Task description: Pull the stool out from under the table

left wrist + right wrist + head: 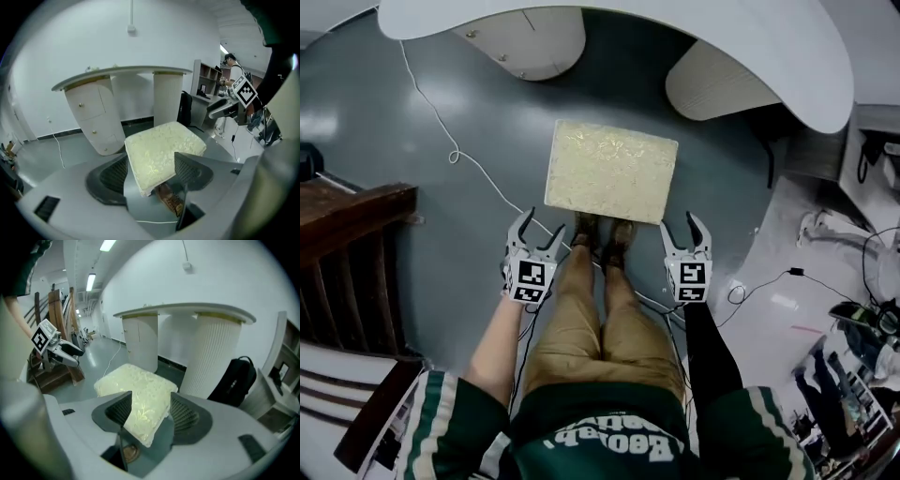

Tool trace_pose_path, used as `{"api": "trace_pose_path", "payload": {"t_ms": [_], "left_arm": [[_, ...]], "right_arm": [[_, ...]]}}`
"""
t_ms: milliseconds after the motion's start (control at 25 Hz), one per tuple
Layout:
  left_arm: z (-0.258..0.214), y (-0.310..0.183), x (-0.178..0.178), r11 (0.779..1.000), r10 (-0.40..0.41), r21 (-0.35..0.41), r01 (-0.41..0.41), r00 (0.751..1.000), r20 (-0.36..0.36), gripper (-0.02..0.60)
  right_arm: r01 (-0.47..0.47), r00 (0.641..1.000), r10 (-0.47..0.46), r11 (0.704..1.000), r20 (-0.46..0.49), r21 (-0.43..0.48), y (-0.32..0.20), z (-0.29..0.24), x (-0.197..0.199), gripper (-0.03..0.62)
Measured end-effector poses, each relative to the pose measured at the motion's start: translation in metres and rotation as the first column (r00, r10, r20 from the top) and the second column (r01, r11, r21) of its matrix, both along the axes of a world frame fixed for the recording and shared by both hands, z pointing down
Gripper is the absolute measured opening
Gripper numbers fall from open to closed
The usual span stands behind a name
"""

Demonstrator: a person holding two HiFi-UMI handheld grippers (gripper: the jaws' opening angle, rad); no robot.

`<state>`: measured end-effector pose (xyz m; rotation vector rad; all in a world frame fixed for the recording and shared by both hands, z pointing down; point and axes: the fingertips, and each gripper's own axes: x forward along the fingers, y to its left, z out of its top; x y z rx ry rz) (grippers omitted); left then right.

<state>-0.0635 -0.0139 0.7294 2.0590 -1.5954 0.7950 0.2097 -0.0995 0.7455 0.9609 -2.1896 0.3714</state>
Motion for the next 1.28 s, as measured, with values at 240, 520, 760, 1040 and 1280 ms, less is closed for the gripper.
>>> {"api": "trace_pose_path", "payload": {"t_ms": [240, 520, 760, 1040, 1280], "left_arm": [[-0.134, -0.035, -0.017, 0.984, -0.005, 0.179, 0.004, 1.0, 0.006, 0.334], [-0.276, -0.082, -0.052, 0.913, 0.067, 0.402, -0.066, 0.998, 0.01, 0.334], [-0.34, -0.108, -0.066, 0.855, 0.184, 0.5, -0.135, 0.982, -0.05, 0.334], [-0.399, -0.122, -0.062, 0.813, 0.279, 0.537, -0.226, 0.96, -0.018, 0.334], [-0.444, -0.119, -0.052, 0.752, 0.338, 0.609, -0.253, 0.941, -0.027, 0.334]], "right_arm": [[0.012, 0.994, -0.033, 0.98, 0.102, 0.198, -0.039, -0.139, -0.04, 0.268], [-0.032, 0.99, -0.02, 0.93, 0.138, 0.367, -0.048, -0.258, -0.101, 0.27], [-0.151, 0.978, 0.068, 0.882, 0.195, 0.447, -0.048, -0.321, -0.149, 0.27], [-0.26, 0.957, 0.141, 0.805, 0.253, 0.534, -0.043, -0.398, -0.166, 0.253], [-0.269, 0.957, 0.146, 0.763, 0.25, 0.587, -0.029, -0.43, -0.164, 0.253]]}}
